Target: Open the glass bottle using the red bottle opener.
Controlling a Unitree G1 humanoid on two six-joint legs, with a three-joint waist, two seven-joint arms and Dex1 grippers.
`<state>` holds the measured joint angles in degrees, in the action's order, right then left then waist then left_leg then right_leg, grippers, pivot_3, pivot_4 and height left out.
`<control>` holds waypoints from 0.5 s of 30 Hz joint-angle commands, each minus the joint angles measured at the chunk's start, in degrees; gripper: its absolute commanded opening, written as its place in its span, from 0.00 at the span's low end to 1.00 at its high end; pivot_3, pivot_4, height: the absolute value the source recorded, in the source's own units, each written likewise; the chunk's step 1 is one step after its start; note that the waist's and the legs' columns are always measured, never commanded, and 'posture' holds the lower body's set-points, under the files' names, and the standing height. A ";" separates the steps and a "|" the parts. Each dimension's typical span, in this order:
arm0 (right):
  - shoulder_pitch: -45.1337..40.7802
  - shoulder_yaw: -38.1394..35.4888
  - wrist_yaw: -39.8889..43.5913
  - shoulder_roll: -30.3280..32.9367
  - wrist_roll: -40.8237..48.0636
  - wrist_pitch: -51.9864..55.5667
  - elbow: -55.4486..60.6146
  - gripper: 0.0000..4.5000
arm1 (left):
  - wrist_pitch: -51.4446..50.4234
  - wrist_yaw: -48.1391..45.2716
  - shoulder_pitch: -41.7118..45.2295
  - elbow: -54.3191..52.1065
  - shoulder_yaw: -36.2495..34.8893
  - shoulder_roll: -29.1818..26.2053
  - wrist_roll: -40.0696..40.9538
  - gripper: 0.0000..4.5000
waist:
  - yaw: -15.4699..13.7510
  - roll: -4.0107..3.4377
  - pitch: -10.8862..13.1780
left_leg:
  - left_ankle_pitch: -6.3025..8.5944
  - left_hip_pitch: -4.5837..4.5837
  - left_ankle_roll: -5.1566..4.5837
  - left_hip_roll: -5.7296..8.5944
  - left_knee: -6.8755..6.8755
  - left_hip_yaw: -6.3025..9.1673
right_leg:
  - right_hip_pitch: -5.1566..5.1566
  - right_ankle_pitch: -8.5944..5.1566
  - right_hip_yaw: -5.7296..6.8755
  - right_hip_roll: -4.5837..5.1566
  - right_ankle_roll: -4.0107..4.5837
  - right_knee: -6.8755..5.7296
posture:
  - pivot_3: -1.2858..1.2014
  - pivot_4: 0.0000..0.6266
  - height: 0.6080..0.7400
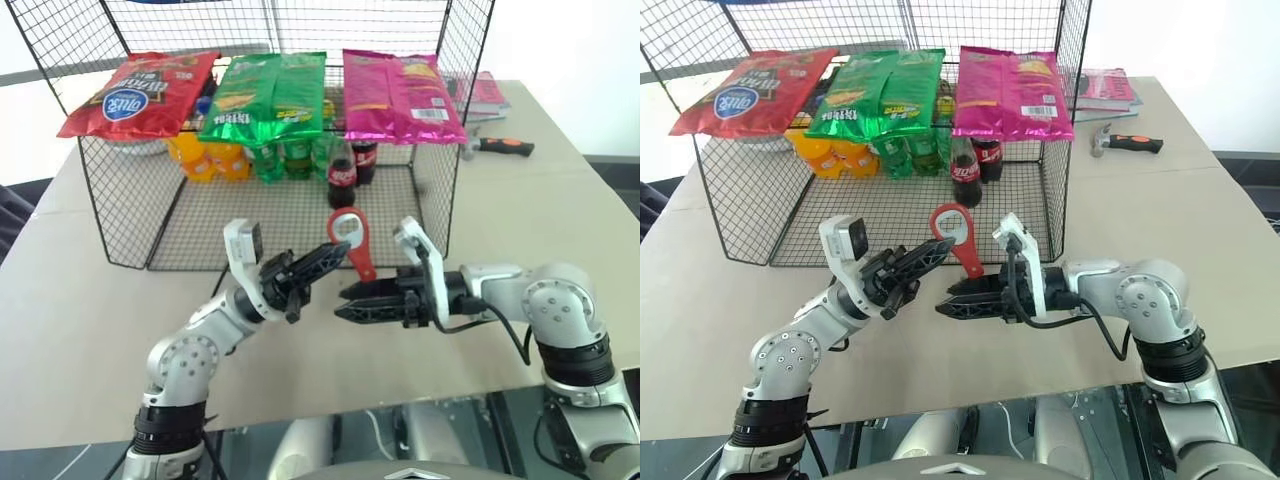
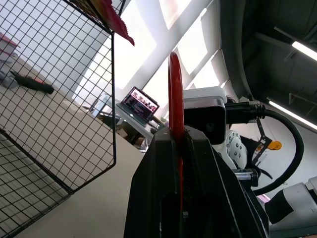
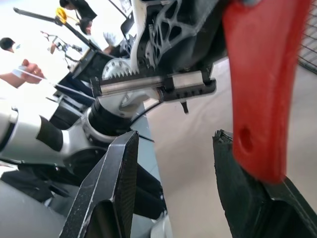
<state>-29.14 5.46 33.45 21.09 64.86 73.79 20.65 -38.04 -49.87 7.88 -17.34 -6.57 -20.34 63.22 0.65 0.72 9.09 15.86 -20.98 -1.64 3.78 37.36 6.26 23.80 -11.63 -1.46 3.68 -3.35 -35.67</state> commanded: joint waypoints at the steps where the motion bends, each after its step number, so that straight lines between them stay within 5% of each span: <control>1: -1.37 -2.42 -1.00 -0.95 2.12 -0.49 -0.25 0.52 | -1.06 -0.98 -0.38 -1.45 0.44 -0.16 1.14 0.00 | 0.00 0.00 0.00 | 0.00 0.00 0.00 0.00 0.00 0.00 | 0.00 0.00 0.00 0.00 0.00 0.00 | 0.52 0.24 1.00; 15: -2.00 -3.38 -0.72 -1.01 3.43 -0.08 -2.06 0.52 | -2.50 -1.29 -1.04 -1.94 0.15 -0.40 1.05 0.00 | 0.02 -0.02 0.01 | 0.01 -0.01 -0.03 0.00 -0.01 0.01 | 0.00 0.00 0.00 -0.01 0.00 0.01 | 0.52 0.24 1.00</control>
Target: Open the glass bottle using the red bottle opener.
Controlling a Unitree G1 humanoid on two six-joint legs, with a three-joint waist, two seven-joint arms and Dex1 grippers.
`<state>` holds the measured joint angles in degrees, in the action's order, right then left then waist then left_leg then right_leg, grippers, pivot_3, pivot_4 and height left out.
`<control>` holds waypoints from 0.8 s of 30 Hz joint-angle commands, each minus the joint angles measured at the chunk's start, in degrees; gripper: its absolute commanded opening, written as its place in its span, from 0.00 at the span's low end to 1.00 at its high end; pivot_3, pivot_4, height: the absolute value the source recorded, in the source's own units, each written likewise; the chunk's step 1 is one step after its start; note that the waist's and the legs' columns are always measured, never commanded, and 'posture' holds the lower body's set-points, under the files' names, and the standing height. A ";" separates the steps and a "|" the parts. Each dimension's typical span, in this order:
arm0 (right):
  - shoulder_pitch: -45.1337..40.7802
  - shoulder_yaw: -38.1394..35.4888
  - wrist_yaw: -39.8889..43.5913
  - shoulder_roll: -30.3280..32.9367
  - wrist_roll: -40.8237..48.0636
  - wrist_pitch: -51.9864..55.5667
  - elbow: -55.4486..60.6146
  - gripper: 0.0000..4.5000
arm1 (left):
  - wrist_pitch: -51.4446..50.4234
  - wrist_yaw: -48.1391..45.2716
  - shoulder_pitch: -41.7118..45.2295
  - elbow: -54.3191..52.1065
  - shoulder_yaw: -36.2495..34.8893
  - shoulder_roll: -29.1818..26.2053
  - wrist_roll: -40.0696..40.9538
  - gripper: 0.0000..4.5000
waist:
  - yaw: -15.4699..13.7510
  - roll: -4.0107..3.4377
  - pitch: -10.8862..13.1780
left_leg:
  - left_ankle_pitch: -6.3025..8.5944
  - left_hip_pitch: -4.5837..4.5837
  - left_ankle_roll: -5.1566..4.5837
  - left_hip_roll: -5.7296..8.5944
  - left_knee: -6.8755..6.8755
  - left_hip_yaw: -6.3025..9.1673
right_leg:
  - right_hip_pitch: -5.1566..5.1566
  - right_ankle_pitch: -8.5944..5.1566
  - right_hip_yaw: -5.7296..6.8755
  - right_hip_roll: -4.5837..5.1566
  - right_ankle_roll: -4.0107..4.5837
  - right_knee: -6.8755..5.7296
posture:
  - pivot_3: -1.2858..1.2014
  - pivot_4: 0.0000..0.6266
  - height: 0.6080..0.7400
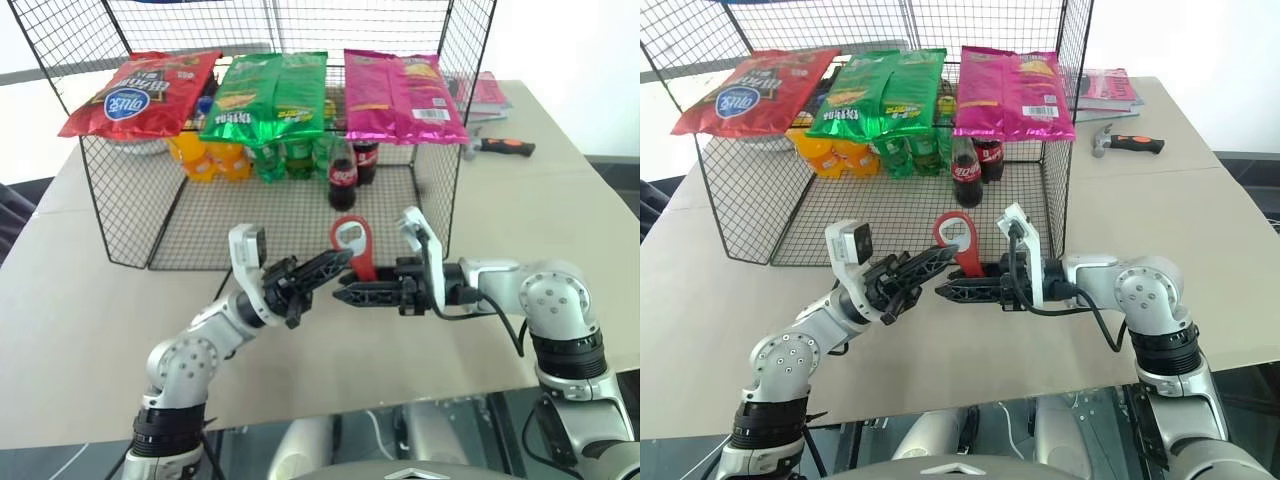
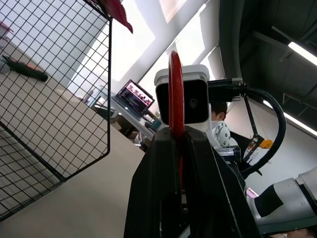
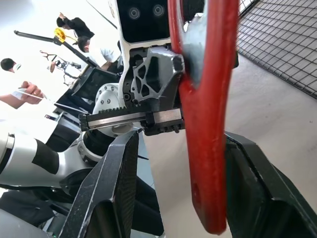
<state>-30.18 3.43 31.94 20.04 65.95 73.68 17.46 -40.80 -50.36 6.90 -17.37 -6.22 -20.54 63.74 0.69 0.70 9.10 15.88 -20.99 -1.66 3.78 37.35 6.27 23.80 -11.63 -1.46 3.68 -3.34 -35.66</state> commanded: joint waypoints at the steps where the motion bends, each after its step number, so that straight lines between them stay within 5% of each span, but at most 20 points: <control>1: -1.00 -1.27 1.08 0.19 2.51 0.15 1.32 0.52 | 0.37 -0.77 -0.10 -1.87 -0.28 -0.18 0.47 0.00 | -0.01 0.00 0.00 | 0.00 0.00 0.00 0.00 0.00 0.01 | 0.00 0.00 0.00 0.00 0.00 0.00 | 0.52 0.24 1.00; 6: -0.30 0.73 2.60 1.95 1.73 0.51 2.77 0.02 | 0.70 -0.60 0.42 -1.36 -0.70 0.01 0.29 0.00 | -0.02 0.00 0.00 | 0.01 -0.02 -0.02 0.00 0.00 0.01 | 0.00 0.00 0.01 0.01 0.00 0.02 | 0.52 0.24 1.00; 20: 1.78 1.52 2.70 2.90 -1.42 -2.21 3.59 0.00 | 2.51 0.82 0.53 -2.49 0.03 1.93 -2.49 0.00 | -0.05 0.00 0.00 | 0.01 -0.05 -0.01 0.00 -0.01 0.02 | 0.03 0.00 0.02 0.01 0.00 0.05 | 0.52 0.24 1.00; 21: 2.59 1.28 2.07 3.21 -2.39 -3.15 4.34 0.00 | 2.29 0.74 0.35 -2.74 0.18 1.69 -2.67 0.16 | -0.05 0.00 0.00 | 0.01 -0.08 -0.01 0.00 -0.01 0.02 | 0.06 0.00 0.02 0.01 0.00 0.05 | 0.52 0.24 1.00; 24: 5.49 0.53 0.35 3.70 -6.89 -7.94 6.90 0.00 | 3.69 1.39 0.06 -3.10 -0.05 1.79 -4.02 0.43 | -0.12 0.00 0.00 | -0.02 -0.14 0.03 0.00 -0.01 0.05 | 0.10 0.00 0.03 0.03 0.00 0.06 | 0.52 0.24 1.00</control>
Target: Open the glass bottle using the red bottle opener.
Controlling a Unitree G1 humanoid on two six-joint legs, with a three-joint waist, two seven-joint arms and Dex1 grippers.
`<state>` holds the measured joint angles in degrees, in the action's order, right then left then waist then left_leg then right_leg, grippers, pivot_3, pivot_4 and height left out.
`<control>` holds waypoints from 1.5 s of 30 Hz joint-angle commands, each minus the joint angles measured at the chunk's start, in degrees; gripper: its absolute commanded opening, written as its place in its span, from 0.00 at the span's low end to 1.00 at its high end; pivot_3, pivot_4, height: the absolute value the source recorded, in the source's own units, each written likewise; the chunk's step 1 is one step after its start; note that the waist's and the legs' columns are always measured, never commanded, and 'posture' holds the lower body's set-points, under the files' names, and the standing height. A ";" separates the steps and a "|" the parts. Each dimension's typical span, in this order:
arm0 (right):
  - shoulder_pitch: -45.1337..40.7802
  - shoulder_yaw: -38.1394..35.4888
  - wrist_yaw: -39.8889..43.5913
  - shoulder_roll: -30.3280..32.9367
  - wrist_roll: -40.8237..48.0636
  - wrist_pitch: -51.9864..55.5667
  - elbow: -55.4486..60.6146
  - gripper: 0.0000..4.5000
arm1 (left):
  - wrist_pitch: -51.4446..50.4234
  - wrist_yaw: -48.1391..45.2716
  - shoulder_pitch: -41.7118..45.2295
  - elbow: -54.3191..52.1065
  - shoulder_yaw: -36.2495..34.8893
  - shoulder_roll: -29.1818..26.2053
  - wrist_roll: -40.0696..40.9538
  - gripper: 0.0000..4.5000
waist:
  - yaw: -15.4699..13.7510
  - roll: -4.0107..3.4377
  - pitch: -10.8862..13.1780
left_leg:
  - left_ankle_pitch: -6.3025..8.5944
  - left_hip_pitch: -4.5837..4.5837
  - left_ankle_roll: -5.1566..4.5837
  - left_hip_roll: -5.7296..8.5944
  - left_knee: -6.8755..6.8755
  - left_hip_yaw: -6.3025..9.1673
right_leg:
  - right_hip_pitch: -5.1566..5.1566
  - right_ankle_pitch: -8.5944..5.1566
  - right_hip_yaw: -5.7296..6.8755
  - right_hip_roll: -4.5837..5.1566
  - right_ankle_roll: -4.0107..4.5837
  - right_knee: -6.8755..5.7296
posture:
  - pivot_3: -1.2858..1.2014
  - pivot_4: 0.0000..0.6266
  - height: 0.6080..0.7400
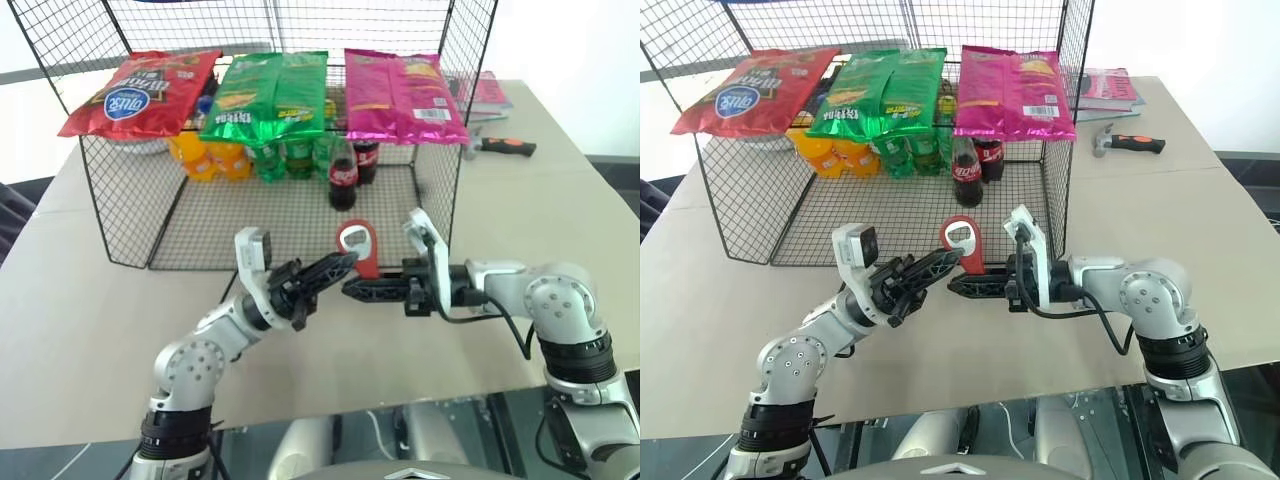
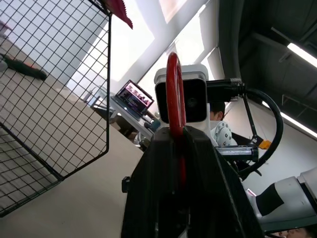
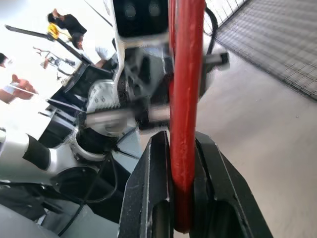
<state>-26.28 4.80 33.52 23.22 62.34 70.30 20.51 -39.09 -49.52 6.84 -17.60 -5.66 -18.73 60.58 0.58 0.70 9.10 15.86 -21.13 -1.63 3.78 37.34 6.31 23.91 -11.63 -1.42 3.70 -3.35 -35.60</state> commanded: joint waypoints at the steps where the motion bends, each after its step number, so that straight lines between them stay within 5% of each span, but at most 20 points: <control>1: 2.54 -0.81 -1.45 0.76 -5.24 -6.59 4.62 0.00 | 2.63 0.84 0.16 -2.90 -0.78 0.07 -1.40 0.51 | -0.03 0.00 0.00 | 0.00 -0.02 0.01 0.00 0.00 0.00 | 0.01 0.00 0.00 0.01 0.00 0.01 | 0.52 0.24 1.00; 5: 7.79 -1.08 -4.87 1.12 -16.22 -17.90 8.02 0.00 | 10.90 2.66 1.14 -1.90 -0.61 0.80 -10.18 0.94 | -0.18 0.00 0.00 | -0.02 -0.03 0.04 0.00 0.00 0.00 | 0.01 0.00 0.02 0.01 -0.01 0.03 | 0.52 0.24 1.00; 6: 9.27 -1.14 -5.77 0.94 -19.33 -21.50 8.89 0.00 | 14.98 3.75 1.89 -0.50 -0.21 1.46 -14.50 0.98 | -0.22 0.00 0.00 | -0.08 -0.03 0.14 0.00 0.00 0.00 | 0.01 0.00 0.02 0.01 -0.01 0.03 | 0.52 0.24 1.00; 16: 18.35 0.90 -14.32 -0.44 -49.00 -53.34 14.59 0.00 | 44.54 14.36 16.15 23.55 4.35 5.24 -45.24 0.98 | -1.45 0.02 0.00 | -0.11 -0.03 0.20 0.03 0.00 -0.09 | 0.01 0.01 0.00 -0.03 -0.04 0.09 | 0.52 0.24 1.00; 32: 20.63 3.33 -15.94 -5.32 -56.92 -57.48 15.00 0.00 | 65.99 21.62 40.05 62.54 5.01 9.41 -55.94 0.98 | -1.35 0.10 0.05 | -0.11 -0.14 0.19 0.12 0.08 0.07 | 0.08 0.02 0.11 -0.05 -0.05 0.04 | 0.52 0.24 1.00; 45: 21.31 6.11 -14.75 -5.99 -58.04 -56.10 15.48 0.00 | 67.46 32.74 53.02 82.64 4.61 12.73 -60.62 0.98 | -1.22 0.19 0.10 | -0.12 -0.16 0.19 0.13 0.11 0.09 | 0.12 0.02 0.11 -0.08 -0.06 -0.03 | 0.52 0.24 1.00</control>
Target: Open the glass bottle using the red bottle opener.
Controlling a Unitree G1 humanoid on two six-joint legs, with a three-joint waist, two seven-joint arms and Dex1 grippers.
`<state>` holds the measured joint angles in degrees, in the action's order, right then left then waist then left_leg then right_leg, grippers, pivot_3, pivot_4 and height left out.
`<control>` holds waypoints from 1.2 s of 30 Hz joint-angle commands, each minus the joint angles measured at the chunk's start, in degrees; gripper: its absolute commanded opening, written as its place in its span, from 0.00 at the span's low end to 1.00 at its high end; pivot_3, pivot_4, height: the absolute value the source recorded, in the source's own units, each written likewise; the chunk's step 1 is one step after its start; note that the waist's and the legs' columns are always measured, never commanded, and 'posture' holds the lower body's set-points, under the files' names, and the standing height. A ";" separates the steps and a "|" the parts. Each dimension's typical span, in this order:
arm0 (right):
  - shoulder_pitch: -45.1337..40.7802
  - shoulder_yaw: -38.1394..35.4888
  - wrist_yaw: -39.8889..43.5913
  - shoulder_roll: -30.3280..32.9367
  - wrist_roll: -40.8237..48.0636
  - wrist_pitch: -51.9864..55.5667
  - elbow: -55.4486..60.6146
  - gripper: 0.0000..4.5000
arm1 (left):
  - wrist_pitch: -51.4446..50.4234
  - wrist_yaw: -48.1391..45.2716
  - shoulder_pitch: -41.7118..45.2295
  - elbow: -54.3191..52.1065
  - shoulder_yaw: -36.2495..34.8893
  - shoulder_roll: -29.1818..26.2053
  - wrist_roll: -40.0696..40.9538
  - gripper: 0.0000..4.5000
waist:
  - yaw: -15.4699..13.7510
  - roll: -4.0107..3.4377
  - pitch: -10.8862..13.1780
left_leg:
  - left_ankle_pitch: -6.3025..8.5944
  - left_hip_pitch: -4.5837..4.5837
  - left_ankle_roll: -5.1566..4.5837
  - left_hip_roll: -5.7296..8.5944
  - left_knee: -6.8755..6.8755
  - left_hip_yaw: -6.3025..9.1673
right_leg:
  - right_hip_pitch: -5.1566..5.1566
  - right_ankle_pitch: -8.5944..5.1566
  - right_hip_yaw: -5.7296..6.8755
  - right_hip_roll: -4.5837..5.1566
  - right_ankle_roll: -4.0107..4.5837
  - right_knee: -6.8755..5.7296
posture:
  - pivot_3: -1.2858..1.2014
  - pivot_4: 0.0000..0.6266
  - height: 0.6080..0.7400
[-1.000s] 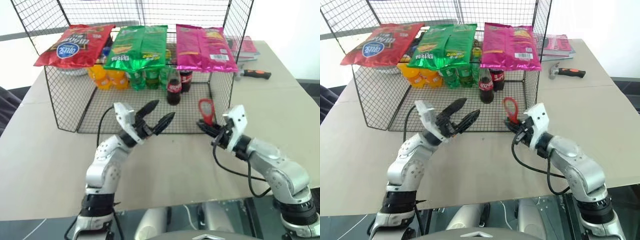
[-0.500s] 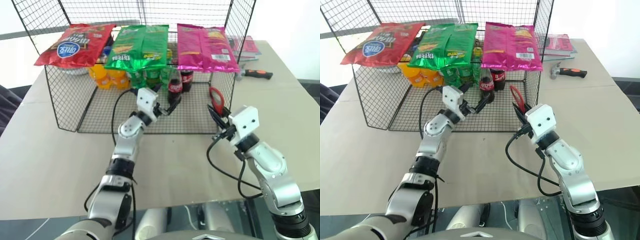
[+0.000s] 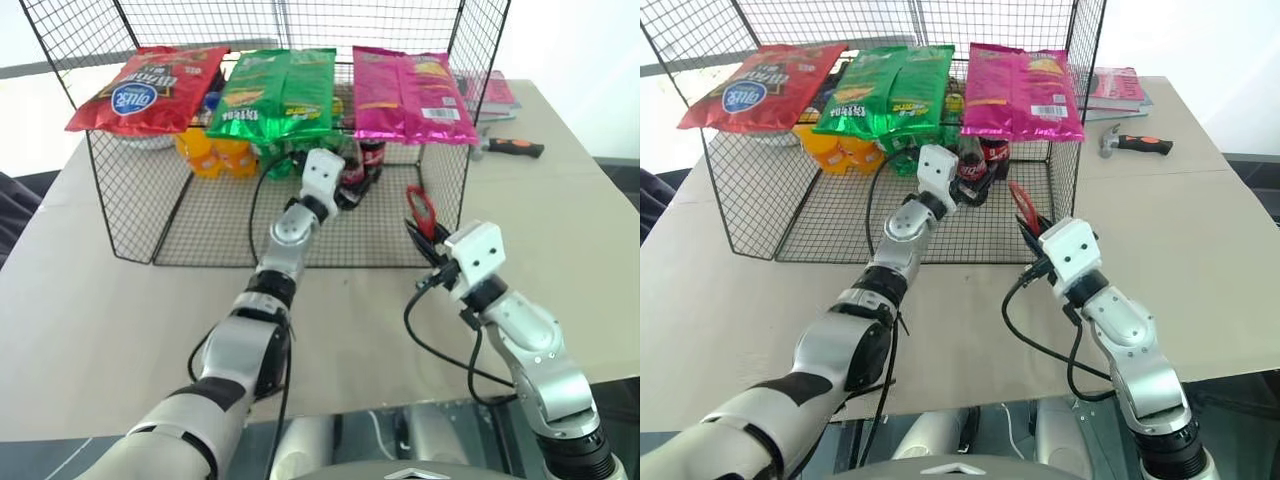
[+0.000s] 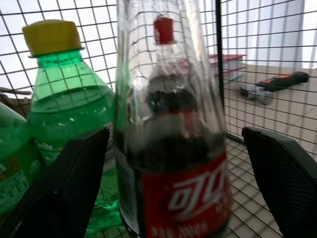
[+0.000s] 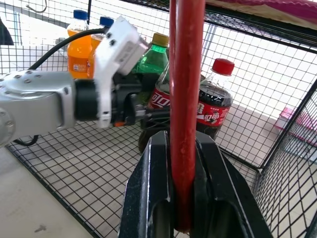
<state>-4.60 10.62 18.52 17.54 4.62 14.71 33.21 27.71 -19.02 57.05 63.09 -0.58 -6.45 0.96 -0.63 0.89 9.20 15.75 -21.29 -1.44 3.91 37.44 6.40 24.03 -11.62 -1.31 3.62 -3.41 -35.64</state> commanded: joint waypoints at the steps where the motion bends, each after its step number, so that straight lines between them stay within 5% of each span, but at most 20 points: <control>1: -0.43 0.40 0.34 -0.26 -0.40 -0.43 2.79 0.00 | 0.38 3.04 3.64 2.99 -0.39 0.58 -1.34 0.98 | 0.00 0.00 0.00 | 0.00 0.00 0.00 0.01 0.00 0.00 | 0.00 0.00 0.00 0.00 0.00 0.00 | 0.52 0.24 1.00; 9: -1.22 0.81 0.25 -0.49 -0.85 -0.16 2.76 0.00 | -2.23 5.42 6.65 7.41 -0.97 1.42 -2.08 0.98 | 0.08 0.01 0.00 | 0.00 0.00 0.00 0.02 0.00 0.00 | 0.01 0.00 0.00 -0.01 0.00 -0.03 | 0.52 0.24 1.00; 15: -2.01 -0.09 -0.36 -0.73 -1.30 -0.67 2.55 0.00 | -2.22 4.97 6.39 7.35 -1.48 1.82 -1.94 0.62 | 0.06 0.01 0.00 | -0.01 0.01 0.00 0.01 0.03 0.00 | 0.01 0.00 0.01 -0.01 0.00 -0.09 | 0.52 0.24 1.00; 22: -2.33 -1.62 -1.63 -1.37 -2.70 -2.07 1.92 0.00 | -0.44 -0.53 2.53 2.20 -2.58 1.09 0.42 0.62 | 0.12 0.00 0.00 | -0.01 0.01 0.00 0.02 0.03 -0.01 | 0.02 0.00 -0.01 0.00 0.00 -0.10 | 0.52 0.24 1.00; 27: -3.02 -3.09 -1.75 -1.21 -2.88 -2.90 0.83 0.00 | -4.28 -8.35 -5.08 -11.09 -2.59 -0.95 3.99 0.62 | 0.30 0.00 0.00 | -0.01 0.01 0.01 0.00 0.04 -0.03 | 0.05 0.00 -0.06 0.00 0.01 -0.13 | 0.52 0.24 1.00; 36: -5.31 -5.23 -0.11 -0.63 -2.04 -5.34 -3.28 0.00 | -29.78 -22.59 -30.55 -59.10 0.05 -10.14 16.85 0.62 | 1.42 -0.01 -0.01 | -0.01 0.00 0.01 -0.10 0.01 -0.21 | 0.21 0.02 -0.28 -0.03 0.04 -0.26 | 0.52 0.24 1.00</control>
<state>-8.72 6.69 17.92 16.82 1.91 11.47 29.41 2.27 -39.13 29.36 16.11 -0.36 -14.63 13.45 0.78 0.88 9.19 15.74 -21.28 -1.44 3.81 37.46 6.19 24.23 -11.60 -1.60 3.59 -3.37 -35.91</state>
